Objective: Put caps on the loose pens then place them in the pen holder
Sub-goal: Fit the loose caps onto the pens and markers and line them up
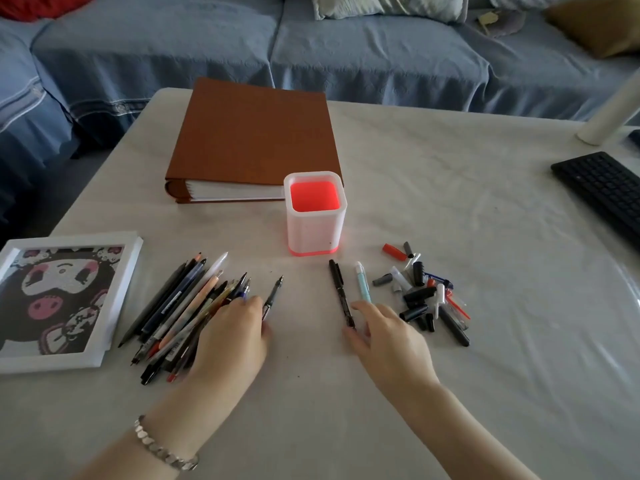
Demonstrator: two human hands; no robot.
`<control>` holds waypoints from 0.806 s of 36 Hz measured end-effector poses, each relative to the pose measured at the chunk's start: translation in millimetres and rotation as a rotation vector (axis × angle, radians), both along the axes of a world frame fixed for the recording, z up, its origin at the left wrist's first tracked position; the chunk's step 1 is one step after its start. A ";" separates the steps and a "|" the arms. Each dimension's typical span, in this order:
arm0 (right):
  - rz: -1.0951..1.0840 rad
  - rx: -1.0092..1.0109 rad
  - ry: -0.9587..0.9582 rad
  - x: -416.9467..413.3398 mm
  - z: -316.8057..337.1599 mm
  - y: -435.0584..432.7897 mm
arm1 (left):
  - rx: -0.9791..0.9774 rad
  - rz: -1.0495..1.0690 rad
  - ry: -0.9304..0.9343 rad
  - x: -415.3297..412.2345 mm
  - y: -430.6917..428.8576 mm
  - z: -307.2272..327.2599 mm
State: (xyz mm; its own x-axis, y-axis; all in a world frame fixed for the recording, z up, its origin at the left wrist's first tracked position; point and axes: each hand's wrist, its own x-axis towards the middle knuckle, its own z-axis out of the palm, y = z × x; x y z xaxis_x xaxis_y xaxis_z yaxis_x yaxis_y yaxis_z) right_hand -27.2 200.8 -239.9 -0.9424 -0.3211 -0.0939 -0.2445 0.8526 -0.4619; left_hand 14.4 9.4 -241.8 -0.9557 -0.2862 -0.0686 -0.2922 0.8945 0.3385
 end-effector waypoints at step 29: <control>-0.155 0.387 -0.072 -97.3 8.0 42.5 | 0.539 -0.030 0.186 9.9 15.3 32.4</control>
State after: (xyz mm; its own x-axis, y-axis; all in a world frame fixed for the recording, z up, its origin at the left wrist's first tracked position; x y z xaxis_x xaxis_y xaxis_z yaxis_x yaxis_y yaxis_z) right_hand -124.5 243.3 -231.9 -0.9634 -0.1039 -0.2473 -0.0783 0.9907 -0.1111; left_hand 24.3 24.7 -209.4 -0.9728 -0.2301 -0.0272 -0.1612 0.5876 0.7929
